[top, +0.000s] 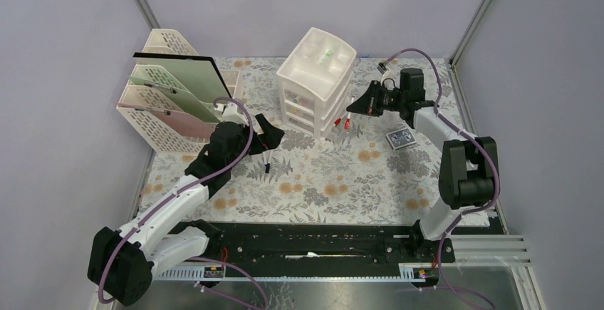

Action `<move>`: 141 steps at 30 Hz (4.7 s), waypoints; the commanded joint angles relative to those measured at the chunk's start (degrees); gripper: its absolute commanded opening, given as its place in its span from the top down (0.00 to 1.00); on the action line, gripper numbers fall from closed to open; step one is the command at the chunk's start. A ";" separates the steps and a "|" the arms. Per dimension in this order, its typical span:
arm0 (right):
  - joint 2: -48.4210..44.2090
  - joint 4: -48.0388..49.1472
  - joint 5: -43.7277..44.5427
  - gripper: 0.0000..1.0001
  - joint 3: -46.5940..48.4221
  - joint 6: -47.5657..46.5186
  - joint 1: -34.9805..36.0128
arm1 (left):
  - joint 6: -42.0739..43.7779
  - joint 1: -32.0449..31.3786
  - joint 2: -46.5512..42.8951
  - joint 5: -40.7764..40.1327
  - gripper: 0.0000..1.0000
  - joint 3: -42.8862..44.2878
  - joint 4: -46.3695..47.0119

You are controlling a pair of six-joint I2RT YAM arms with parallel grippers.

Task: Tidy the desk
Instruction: Place the stationery in the drawer, then pick up the stationery from the center of the board, then place the stationery in the drawer.

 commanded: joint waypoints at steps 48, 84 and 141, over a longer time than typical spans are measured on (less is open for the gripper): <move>2.73 -7.96 -6.03 0.45 7.14 -11.22 0.01 | -7.02 4.57 8.91 -3.75 0.05 -0.13 -9.20; -4.76 -4.07 -6.09 0.42 -1.52 -14.25 -1.83 | 0.11 4.48 42.60 -11.02 0.85 21.79 -22.67; -14.39 24.40 -26.61 0.30 -10.84 10.01 6.53 | -5.75 -10.10 18.89 25.38 1.00 15.27 32.02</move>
